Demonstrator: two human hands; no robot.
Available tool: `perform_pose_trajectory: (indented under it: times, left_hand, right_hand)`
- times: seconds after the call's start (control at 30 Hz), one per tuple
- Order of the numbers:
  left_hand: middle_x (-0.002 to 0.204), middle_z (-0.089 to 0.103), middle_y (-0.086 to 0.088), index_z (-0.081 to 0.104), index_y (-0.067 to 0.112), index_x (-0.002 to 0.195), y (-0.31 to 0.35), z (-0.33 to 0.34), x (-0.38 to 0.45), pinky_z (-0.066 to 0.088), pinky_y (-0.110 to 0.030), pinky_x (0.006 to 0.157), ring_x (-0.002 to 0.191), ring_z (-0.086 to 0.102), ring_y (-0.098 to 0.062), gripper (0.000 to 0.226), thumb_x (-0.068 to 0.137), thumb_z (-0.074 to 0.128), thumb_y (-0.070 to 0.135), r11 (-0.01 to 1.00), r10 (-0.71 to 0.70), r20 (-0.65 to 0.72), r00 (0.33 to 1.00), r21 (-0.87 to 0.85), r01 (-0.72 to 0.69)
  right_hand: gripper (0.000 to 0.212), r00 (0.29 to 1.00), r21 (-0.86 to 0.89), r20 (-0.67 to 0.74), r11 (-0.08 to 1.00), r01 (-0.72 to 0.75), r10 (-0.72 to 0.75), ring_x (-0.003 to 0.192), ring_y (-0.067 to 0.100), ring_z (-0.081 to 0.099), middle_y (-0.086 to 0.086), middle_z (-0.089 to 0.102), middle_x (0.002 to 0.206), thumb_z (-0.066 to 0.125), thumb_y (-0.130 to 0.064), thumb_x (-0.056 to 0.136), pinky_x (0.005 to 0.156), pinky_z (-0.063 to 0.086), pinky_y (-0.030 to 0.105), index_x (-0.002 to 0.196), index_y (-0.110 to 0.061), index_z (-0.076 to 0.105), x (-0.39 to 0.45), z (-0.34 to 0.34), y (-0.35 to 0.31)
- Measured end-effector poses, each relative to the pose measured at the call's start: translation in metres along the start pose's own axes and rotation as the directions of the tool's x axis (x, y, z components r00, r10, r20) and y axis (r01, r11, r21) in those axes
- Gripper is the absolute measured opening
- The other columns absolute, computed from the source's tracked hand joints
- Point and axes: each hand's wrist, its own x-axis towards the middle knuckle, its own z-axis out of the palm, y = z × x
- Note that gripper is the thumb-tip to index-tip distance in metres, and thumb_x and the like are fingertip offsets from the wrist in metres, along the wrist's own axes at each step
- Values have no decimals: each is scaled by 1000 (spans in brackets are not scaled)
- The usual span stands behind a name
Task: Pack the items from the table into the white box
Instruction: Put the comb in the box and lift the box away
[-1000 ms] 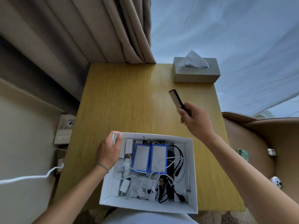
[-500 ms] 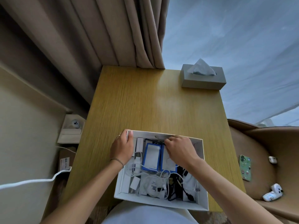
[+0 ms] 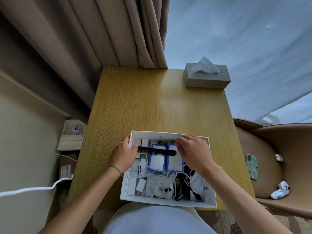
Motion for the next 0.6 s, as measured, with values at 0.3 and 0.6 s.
perform_pose_trajectory:
  times: [0.3,0.6]
  left_hand:
    - [49,43,8,49,18,80,-28,0,-51,26,-21,39,38,34,-10,38,95,50,53,962,49,-141,989,274,-8]
    - [43,31,7,41,18,51,-23,4,-52,24,-22,44,37,28,-12,55,98,49,46,937,21,-103,994,348,16]
  right_hand:
    - [48,942,54,-92,946,-320,324,39,14,42,-7,44,44,68,-37,93,39,32,26,54,-18,47,-63,-26,33]
    - [48,863,-50,83,867,-496,499,37,9,28,-8,37,42,64,-36,92,40,23,20,54,-20,38,-90,-12,41]
